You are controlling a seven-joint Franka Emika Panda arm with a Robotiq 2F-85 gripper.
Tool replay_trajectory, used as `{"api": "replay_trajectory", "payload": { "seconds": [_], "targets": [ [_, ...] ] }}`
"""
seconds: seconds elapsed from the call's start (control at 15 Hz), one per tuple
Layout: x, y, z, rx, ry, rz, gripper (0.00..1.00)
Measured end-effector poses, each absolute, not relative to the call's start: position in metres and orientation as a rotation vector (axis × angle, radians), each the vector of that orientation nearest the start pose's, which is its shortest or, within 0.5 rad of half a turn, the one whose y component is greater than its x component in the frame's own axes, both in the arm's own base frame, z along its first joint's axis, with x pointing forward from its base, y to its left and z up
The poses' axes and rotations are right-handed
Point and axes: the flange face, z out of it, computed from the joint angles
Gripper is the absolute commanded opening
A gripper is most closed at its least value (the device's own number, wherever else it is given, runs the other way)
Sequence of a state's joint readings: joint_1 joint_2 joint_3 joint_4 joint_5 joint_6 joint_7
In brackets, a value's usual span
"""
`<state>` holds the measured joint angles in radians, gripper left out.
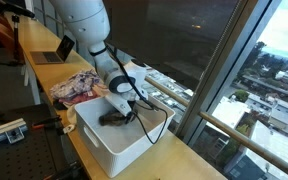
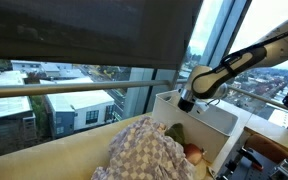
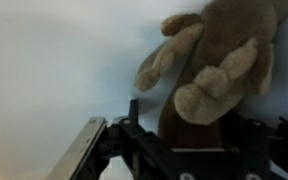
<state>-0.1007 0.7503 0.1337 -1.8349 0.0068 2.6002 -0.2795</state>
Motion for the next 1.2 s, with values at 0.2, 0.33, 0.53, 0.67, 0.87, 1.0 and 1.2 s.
{"api": "replay_trajectory", "payload": {
  "seconds": [0.2, 0.33, 0.53, 0.67, 0.87, 1.0, 1.2],
  "targets": [
    [0.642, 0.021, 0.127, -3.018, -0.416, -0.058, 0.19],
    [0.644, 0.021, 0.129, -3.017, -0.416, -0.059, 0.05],
    [0.649, 0.016, 0.138, -3.022, -0.407, -0.084, 0.04],
    [0.658, 0.005, 0.162, -3.035, -0.399, -0.146, 0.03],
    [0.672, -0.013, 0.233, -3.066, -0.406, -0.309, 0.04],
    [0.677, -0.014, 0.287, -3.084, -0.444, -0.426, 0.04],
    [0.674, 0.009, 0.363, -3.092, -0.541, -0.574, 0.04]
  ]
}}
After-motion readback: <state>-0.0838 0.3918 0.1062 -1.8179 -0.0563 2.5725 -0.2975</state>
